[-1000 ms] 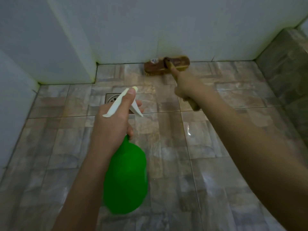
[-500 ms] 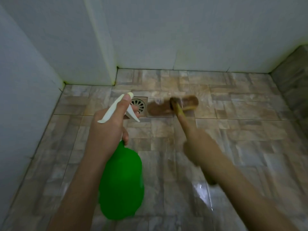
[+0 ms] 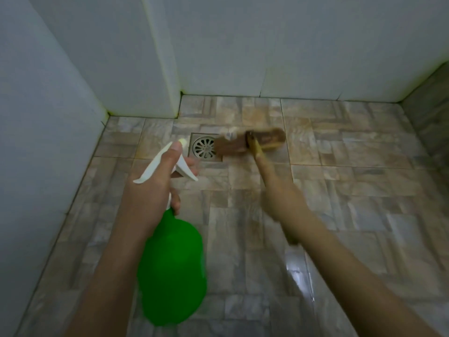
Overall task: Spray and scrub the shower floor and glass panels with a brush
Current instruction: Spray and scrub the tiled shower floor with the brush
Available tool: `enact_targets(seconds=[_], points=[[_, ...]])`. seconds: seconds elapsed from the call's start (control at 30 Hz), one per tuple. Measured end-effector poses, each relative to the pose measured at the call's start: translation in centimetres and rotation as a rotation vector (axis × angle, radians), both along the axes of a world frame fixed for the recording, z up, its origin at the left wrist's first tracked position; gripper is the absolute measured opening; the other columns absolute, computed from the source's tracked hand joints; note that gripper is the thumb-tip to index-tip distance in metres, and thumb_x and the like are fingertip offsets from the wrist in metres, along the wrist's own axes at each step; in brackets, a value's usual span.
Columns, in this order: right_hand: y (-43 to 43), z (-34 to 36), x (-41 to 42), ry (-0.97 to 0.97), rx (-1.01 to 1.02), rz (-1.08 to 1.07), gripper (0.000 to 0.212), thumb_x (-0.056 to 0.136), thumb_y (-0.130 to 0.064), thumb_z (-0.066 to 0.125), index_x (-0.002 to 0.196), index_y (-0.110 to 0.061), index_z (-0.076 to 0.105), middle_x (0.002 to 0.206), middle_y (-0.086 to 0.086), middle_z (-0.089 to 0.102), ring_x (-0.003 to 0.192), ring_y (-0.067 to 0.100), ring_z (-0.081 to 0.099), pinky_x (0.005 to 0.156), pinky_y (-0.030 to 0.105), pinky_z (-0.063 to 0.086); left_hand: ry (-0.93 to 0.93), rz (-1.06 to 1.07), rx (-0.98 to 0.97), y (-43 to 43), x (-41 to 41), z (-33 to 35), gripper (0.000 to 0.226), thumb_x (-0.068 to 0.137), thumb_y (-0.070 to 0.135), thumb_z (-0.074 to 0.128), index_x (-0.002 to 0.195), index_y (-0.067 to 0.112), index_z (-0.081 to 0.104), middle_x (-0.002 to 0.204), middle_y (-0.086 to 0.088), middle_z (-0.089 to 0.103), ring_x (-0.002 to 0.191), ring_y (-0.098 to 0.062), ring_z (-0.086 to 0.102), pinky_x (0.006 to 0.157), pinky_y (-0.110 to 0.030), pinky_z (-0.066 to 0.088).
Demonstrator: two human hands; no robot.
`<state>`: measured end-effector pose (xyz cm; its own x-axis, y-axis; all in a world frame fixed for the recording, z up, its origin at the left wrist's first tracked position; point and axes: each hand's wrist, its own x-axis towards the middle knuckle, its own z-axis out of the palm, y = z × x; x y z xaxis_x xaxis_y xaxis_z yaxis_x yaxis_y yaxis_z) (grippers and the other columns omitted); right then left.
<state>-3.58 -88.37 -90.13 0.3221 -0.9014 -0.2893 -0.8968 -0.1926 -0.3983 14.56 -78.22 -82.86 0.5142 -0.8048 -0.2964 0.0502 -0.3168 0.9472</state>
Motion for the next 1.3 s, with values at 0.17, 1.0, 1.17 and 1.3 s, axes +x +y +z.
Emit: enact_targets(seconds=[0.17,1.0,1.17,1.3], points=[[-10.3,1.3,6.4,0.019,0.018,-0.021,0.093,0.085,0.006,0.046,0.153,-0.036,0.0,0.113,0.017,0.049,0.074,0.029,0.062,0.043,0.031,0.048,-0.008,0.101,-0.019,1.6,1.2,0.5,0.033,0.097,0.051,0.052,0.074,0.045,0.075,0.093,0.002,0.079,0.032,-0.014,0.04,0.047,-0.027,0.04],[-1.9,-0.3,20.4,0.044,-0.161,0.778,0.057,0.101,-0.023,0.042,0.151,-0.04,0.019,0.101,0.008,0.057,0.092,0.03,0.059,0.067,0.032,0.038,0.023,0.36,-0.018,10.3,10.0,-0.6,0.039,0.083,0.063,0.056,0.101,0.036,0.076,0.101,-0.003,0.078,0.033,-0.015,0.04,0.052,-0.031,0.04],[-5.2,1.2,18.4,0.094,-0.071,0.829,0.051,0.102,-0.024,0.043,0.149,-0.036,0.028,0.108,0.007,0.059,0.103,0.028,0.057,0.075,0.028,0.035,0.032,0.393,-0.041,11.3,11.2,-0.3,0.039,0.074,0.07,0.06,0.094,0.042,0.078,0.105,-0.006,0.077,0.035,-0.016,0.039,0.055,-0.031,0.04],[-5.1,3.3,12.6,0.281,-0.109,0.792,0.05,0.102,-0.028,0.041,0.148,-0.041,0.026,0.104,0.006,0.06,0.094,0.029,0.059,0.08,0.036,0.045,0.016,0.376,-0.041,11.5,11.7,-0.2,0.028,0.087,0.062,0.056,0.088,0.045,0.078,0.101,-0.002,0.078,0.036,-0.015,0.039,0.054,-0.03,0.04]])
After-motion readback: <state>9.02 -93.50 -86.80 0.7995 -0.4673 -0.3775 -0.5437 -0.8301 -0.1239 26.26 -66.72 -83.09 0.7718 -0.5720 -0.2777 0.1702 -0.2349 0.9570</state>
